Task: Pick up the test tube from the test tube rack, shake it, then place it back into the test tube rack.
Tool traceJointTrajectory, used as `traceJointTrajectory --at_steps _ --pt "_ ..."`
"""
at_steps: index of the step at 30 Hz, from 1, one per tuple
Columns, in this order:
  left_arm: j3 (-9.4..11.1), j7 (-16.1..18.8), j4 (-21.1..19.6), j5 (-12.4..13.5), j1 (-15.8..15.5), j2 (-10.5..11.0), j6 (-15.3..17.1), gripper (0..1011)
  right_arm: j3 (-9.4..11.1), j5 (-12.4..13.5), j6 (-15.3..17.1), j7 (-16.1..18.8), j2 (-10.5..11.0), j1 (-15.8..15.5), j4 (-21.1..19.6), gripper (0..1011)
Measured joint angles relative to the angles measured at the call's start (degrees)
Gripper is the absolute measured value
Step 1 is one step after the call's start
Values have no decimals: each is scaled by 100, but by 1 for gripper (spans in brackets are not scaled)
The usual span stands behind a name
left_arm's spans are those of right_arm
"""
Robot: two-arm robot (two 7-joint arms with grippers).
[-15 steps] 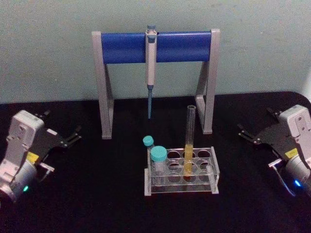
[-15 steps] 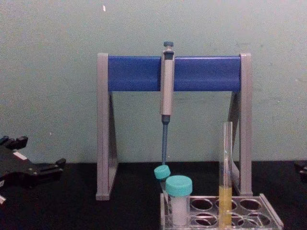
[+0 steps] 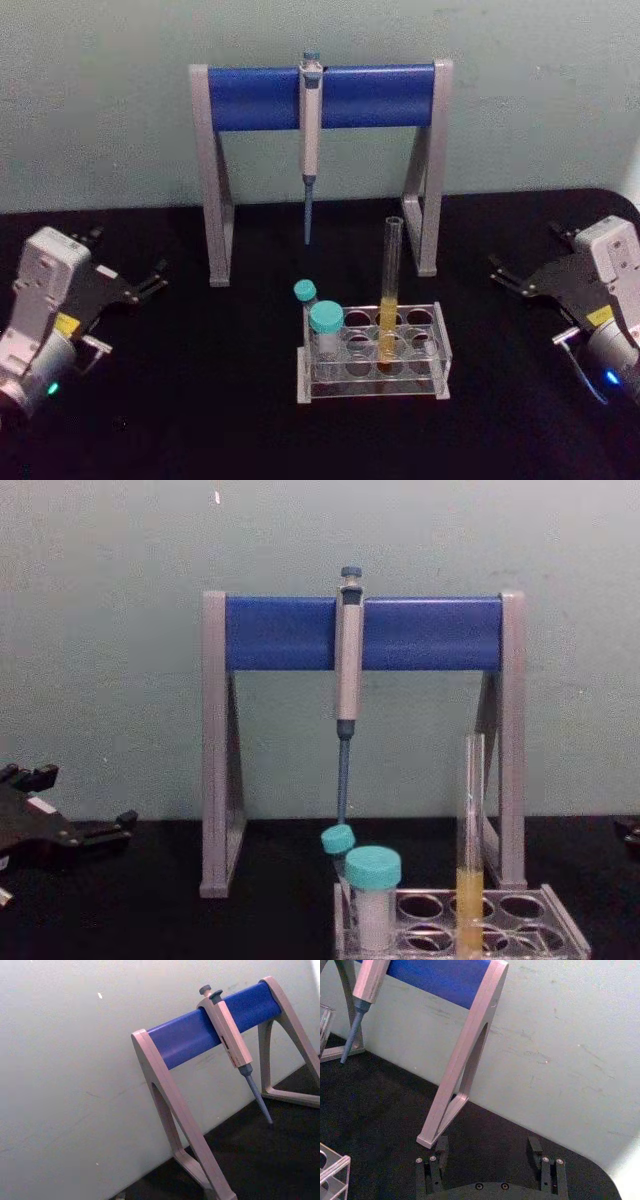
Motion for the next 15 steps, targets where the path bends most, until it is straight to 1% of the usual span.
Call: traceJointTrajectory --at_steps 15 --pt "0 0 0 0 0 0 0 1010 0 0 0 0 0 0 0 1000"
